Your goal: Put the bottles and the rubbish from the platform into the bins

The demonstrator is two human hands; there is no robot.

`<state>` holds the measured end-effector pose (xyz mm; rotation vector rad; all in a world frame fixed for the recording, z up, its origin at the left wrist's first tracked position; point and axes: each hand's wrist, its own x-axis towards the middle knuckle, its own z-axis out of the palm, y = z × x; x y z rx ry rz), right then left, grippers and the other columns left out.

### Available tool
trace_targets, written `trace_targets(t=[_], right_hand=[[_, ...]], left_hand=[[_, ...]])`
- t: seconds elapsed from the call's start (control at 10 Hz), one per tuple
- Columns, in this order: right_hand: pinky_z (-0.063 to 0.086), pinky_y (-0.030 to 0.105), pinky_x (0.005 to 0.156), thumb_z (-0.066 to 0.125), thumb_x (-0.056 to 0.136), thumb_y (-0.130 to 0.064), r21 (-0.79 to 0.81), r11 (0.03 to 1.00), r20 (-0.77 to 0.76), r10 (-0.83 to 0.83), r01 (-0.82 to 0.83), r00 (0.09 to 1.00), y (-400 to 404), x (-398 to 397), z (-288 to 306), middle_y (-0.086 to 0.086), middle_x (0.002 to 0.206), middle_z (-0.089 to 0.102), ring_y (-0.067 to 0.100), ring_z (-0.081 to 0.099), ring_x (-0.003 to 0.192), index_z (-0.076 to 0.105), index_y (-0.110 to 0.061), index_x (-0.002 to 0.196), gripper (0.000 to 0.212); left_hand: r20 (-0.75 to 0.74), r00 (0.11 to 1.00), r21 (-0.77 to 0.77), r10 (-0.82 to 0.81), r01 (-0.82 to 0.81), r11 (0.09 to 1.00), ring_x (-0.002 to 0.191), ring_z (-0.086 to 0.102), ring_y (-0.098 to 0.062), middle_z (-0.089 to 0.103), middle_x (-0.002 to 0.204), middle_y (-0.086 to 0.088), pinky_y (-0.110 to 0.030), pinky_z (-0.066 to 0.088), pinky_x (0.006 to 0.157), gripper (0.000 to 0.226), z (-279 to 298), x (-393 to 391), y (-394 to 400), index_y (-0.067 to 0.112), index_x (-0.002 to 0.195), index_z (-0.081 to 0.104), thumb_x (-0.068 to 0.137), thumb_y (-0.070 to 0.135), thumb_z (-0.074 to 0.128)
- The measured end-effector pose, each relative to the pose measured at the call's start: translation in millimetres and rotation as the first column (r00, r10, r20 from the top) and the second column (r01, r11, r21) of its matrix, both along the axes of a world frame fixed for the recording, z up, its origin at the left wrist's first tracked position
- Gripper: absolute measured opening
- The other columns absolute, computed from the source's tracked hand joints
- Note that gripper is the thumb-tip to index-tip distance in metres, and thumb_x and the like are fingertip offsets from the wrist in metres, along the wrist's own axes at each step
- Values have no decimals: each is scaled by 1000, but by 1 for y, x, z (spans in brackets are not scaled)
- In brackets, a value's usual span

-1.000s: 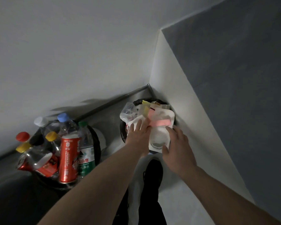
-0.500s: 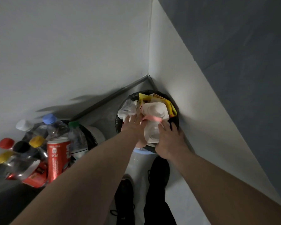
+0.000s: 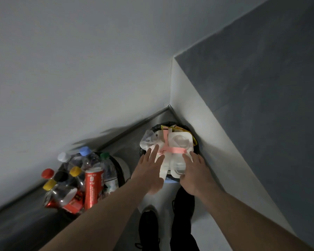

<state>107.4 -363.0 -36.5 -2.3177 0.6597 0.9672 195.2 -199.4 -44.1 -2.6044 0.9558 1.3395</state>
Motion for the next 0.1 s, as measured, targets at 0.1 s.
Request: trace_targets(t=[0.1], right_hand=[[28,40,121,63,89,-29,-31,999,16,-10,11,1000,2,-3,14,4,164,17,28,16,151,21,-23,158,80]], left_hand=[[8,1000,-33,31,-30,999,154,-22,-25,-29,165,-1,-46,4,127,89,16,-5,-2,25,162,-3,95,32,54]])
